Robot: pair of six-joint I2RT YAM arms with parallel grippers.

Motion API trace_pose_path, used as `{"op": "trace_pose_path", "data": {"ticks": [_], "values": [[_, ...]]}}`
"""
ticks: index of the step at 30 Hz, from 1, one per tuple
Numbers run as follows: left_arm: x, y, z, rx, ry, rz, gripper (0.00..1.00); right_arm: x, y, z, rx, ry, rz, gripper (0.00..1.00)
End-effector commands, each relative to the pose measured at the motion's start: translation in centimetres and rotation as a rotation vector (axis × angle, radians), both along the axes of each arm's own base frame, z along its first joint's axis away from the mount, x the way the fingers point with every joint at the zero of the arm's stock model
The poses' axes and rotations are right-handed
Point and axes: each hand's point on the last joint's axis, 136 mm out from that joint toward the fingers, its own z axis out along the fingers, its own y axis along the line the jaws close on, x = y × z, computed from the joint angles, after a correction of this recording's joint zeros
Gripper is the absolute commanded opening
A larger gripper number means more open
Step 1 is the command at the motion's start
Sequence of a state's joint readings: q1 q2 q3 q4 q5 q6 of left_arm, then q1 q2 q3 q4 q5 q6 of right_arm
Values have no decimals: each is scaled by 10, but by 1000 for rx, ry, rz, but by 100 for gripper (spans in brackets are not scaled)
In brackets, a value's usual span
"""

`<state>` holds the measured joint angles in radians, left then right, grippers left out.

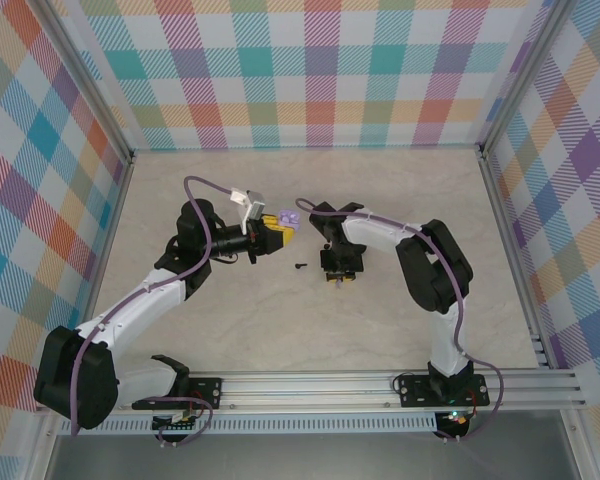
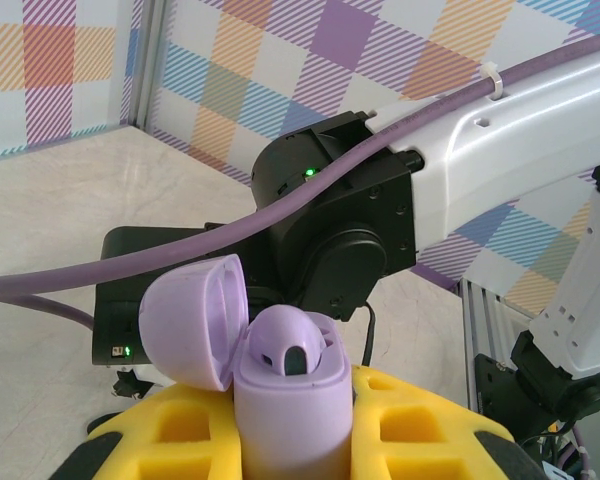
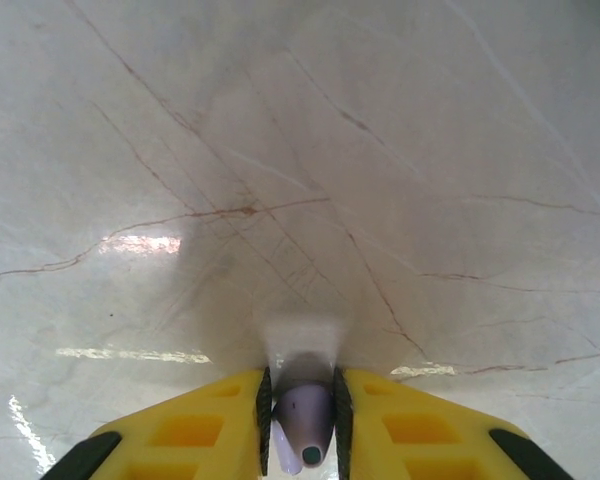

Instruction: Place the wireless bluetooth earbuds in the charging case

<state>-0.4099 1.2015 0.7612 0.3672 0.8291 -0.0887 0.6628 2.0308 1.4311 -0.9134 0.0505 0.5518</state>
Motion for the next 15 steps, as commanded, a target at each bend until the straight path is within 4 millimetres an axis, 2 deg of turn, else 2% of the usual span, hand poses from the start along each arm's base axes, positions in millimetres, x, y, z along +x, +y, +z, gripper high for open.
{"op": "trace_pose_path", "data": {"ticks": [1,10,15], "values": [[2,2,6,-10,-29,-1,0,-5,0,-8,-22,26,38,27],[2,2,7,-10,-31,4,0,-17,-5,-10,-50,53,56,33],[2,2,8,-12,-34,4,0,-17,-6,-12,-57,58,64,32]]}}
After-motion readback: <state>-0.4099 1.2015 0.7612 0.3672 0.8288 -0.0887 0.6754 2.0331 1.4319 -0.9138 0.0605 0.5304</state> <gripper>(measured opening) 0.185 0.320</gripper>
